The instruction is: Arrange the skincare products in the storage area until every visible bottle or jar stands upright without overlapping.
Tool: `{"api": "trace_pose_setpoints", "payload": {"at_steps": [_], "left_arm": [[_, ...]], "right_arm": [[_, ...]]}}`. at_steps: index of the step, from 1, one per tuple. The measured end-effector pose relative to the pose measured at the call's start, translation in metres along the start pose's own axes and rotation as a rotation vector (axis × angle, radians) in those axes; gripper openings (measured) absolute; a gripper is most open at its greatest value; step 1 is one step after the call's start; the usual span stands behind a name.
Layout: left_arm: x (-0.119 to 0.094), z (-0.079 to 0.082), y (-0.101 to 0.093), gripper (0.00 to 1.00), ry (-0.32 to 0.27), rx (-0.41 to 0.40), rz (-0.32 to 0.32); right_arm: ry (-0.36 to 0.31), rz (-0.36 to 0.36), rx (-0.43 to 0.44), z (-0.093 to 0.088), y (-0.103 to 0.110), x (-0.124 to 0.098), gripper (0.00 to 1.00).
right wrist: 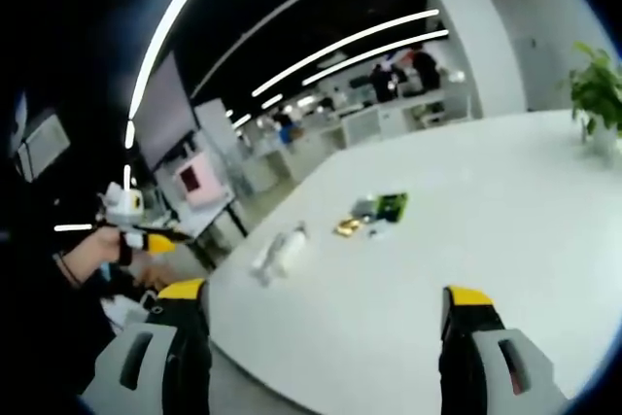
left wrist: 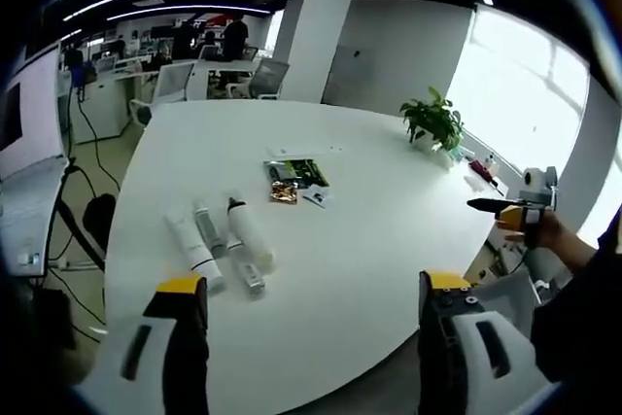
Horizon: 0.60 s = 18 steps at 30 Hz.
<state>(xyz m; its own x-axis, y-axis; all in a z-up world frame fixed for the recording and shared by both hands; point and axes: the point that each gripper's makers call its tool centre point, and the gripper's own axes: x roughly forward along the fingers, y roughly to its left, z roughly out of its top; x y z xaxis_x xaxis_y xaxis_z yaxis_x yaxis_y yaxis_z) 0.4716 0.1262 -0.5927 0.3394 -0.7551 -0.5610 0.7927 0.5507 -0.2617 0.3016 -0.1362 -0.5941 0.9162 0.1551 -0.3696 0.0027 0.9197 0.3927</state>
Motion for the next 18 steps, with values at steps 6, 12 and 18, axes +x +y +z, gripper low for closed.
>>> {"api": "trace_pose_setpoints", "payload": {"at_steps": [6, 12, 18], "left_arm": [[0.008, -0.001, 0.011, 0.83, 0.007, -0.014, 0.011], [0.013, -0.007, 0.023, 0.81, 0.033, -0.013, 0.028], [0.023, -0.008, 0.042, 0.77, 0.054, -0.016, 0.046]], "right_arm": [[0.019, -0.009, 0.013, -0.007, -0.003, 0.001, 0.99], [0.019, -0.006, 0.031, -0.005, -0.006, 0.009, 0.99], [0.021, 0.008, 0.024, -0.004, -0.003, 0.016, 0.99]]}}
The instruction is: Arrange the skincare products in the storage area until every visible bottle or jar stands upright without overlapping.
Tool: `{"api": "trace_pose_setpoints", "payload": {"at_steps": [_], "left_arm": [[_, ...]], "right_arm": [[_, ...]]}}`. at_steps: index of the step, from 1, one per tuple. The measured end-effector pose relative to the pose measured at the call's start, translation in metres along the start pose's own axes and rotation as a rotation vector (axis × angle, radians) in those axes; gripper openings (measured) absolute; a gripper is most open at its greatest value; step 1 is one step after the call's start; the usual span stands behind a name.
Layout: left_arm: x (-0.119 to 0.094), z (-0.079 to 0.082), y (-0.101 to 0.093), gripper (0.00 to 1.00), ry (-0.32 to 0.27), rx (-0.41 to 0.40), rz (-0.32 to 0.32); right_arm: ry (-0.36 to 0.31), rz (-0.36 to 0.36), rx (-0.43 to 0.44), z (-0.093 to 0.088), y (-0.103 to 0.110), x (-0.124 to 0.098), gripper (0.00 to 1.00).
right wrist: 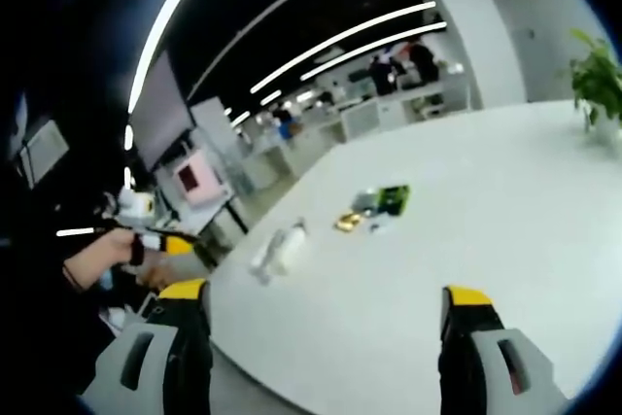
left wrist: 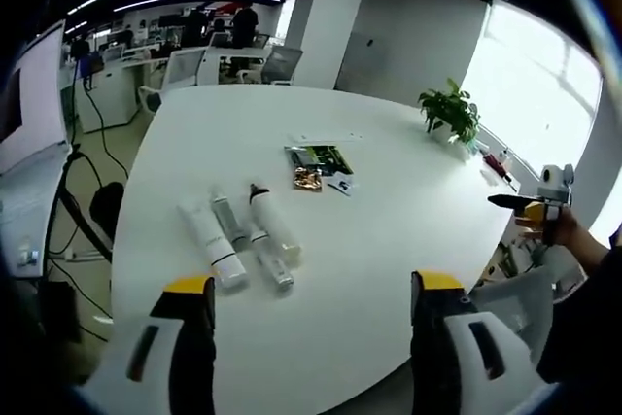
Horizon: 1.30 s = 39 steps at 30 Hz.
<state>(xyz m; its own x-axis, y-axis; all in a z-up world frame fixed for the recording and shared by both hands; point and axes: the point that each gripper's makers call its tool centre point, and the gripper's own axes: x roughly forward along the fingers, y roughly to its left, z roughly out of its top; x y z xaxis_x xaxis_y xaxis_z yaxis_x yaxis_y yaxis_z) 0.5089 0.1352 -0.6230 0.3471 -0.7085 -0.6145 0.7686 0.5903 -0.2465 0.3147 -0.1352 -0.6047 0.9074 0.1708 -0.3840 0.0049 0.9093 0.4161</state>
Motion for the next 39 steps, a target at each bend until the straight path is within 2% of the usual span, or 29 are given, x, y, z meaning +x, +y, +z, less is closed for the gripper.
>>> {"api": "trace_pose_setpoints", "payload": {"at_steps": [11, 24, 29, 39], "left_arm": [[0.019, -0.01, 0.022, 0.7, 0.049, -0.025, 0.027], [0.045, -0.026, 0.044, 0.67, 0.122, -0.032, 0.068], [0.05, -0.029, 0.05, 0.66, 0.134, -0.023, 0.088], [0.065, -0.033, 0.068, 0.59, 0.156, -0.023, 0.118]], "right_arm": [[0.01, -0.009, 0.018, -0.005, -0.006, 0.003, 0.99], [0.025, -0.022, 0.035, -0.006, -0.012, 0.009, 0.98], [0.025, -0.022, 0.04, -0.006, -0.012, 0.01, 0.98], [0.023, -0.038, 0.048, -0.004, -0.017, 0.01, 0.98]]}}
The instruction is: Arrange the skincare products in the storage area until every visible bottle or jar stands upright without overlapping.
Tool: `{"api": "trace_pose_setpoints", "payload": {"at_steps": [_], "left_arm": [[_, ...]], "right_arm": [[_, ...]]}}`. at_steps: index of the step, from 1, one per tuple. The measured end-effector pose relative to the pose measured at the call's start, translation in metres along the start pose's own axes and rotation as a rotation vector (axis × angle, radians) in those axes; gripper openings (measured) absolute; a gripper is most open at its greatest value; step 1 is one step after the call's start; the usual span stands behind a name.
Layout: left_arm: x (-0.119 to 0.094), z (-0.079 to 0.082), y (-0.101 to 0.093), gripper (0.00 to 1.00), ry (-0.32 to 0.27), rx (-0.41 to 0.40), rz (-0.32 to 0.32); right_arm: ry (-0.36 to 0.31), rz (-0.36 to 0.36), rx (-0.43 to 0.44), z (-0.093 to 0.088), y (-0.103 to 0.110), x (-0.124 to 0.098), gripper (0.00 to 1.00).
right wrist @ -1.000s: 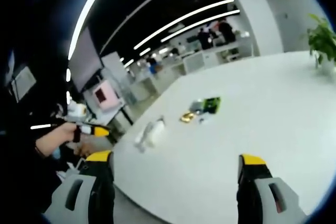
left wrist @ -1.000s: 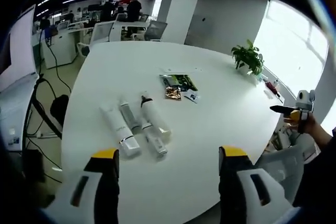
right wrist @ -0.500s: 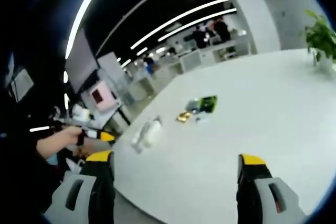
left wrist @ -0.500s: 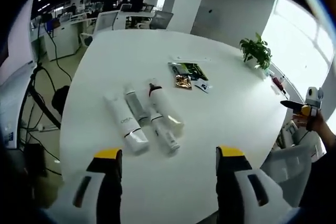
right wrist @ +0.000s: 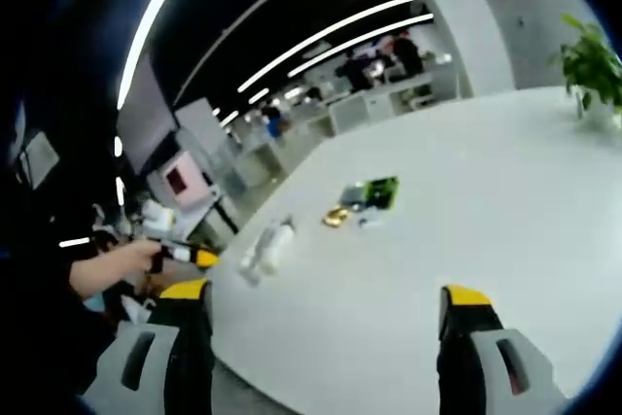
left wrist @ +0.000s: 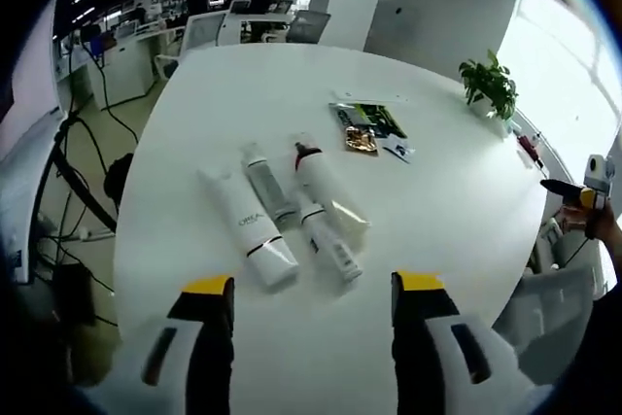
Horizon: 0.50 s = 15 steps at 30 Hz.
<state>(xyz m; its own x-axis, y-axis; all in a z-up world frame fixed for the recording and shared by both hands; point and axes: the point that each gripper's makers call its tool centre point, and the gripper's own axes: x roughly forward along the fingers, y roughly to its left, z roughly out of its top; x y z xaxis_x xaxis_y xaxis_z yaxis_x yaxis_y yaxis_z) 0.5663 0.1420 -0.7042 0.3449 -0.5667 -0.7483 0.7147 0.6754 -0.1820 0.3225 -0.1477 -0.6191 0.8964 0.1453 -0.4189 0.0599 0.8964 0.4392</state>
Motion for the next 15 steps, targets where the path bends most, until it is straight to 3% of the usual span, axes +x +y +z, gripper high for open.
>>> {"api": "trace_pose_setpoints", "payload": {"at_steps": [6, 15], "left_arm": [[0.011, 0.001, 0.012, 0.58, 0.027, 0.033, 0.04], [0.029, -0.001, 0.02, 0.54, 0.048, -0.017, 0.047]], "right_arm": [[0.003, 0.002, 0.008, 0.001, 0.001, 0.002, 0.97], [0.002, 0.0, 0.007, 0.007, -0.003, 0.007, 0.97]]}}
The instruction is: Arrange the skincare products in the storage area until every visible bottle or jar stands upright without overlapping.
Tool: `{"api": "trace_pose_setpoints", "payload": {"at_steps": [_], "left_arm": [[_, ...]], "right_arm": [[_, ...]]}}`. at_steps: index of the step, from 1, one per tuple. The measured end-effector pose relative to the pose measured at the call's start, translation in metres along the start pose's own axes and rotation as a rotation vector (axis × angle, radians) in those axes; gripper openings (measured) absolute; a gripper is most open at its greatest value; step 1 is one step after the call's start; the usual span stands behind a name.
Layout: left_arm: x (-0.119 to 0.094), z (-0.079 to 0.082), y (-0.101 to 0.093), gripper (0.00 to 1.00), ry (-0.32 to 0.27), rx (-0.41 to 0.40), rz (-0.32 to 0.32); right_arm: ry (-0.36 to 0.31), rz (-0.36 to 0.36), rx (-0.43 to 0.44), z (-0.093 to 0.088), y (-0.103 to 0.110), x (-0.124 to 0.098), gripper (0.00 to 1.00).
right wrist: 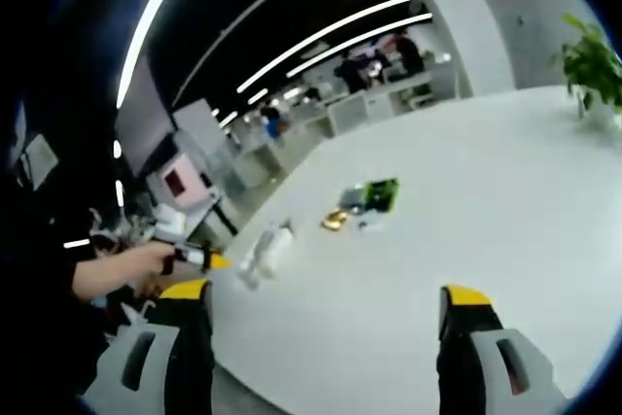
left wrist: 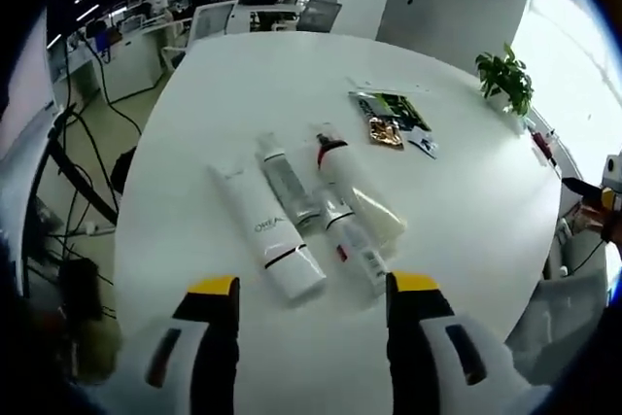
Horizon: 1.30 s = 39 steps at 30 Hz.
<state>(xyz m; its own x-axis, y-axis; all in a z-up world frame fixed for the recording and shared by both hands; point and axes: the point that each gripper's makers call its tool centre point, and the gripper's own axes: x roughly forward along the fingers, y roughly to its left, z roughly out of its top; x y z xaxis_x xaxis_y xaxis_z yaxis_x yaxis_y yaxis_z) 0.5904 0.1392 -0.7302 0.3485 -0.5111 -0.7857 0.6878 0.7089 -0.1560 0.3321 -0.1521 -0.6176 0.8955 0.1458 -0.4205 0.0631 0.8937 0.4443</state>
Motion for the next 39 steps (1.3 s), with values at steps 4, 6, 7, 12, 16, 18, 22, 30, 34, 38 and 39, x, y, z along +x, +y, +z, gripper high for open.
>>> {"api": "trace_pose_setpoints", "payload": {"at_steps": [4, 6, 7, 12, 16, 18, 22, 30, 34, 38, 39], "left_arm": [[0.008, -0.002, 0.004, 0.53, 0.014, -0.005, 0.01], [0.012, -0.003, 0.007, 0.53, 0.026, -0.001, 0.015], [0.014, -0.002, 0.01, 0.53, 0.032, 0.003, 0.023], [0.022, 0.003, 0.013, 0.51, 0.031, -0.01, 0.039], [0.031, -0.001, 0.015, 0.5, 0.062, 0.008, 0.06], [0.033, -0.001, 0.018, 0.49, 0.065, 0.007, 0.078], [0.037, 0.002, 0.021, 0.46, 0.066, 0.006, 0.092], [0.05, 0.008, 0.028, 0.43, 0.093, 0.016, 0.099], [0.057, 0.01, 0.032, 0.42, 0.112, 0.031, 0.106], [0.061, 0.008, 0.034, 0.41, 0.14, 0.044, 0.109], [0.062, 0.009, 0.033, 0.41, 0.144, 0.044, 0.105]], "right_arm": [[0.008, -0.003, -0.003, -0.001, -0.001, 0.001, 0.97], [0.001, -0.007, 0.0, 0.001, -0.003, 0.0, 0.97], [-0.005, -0.01, 0.002, 0.002, -0.003, 0.0, 0.97], [-0.005, -0.023, 0.005, 0.002, -0.008, -0.003, 0.97], [0.003, -0.029, 0.016, -0.001, -0.01, -0.003, 0.97], [0.004, -0.031, 0.013, -0.002, -0.01, -0.003, 0.97], [0.009, -0.031, 0.015, -0.003, -0.011, -0.002, 0.97], [0.018, -0.03, 0.014, -0.003, -0.011, 0.003, 0.97], [0.028, -0.034, 0.001, -0.004, -0.012, 0.003, 0.97], [0.023, -0.04, 0.01, -0.003, -0.015, 0.002, 0.97], [0.022, -0.041, 0.011, -0.003, -0.016, 0.001, 0.97]]}}
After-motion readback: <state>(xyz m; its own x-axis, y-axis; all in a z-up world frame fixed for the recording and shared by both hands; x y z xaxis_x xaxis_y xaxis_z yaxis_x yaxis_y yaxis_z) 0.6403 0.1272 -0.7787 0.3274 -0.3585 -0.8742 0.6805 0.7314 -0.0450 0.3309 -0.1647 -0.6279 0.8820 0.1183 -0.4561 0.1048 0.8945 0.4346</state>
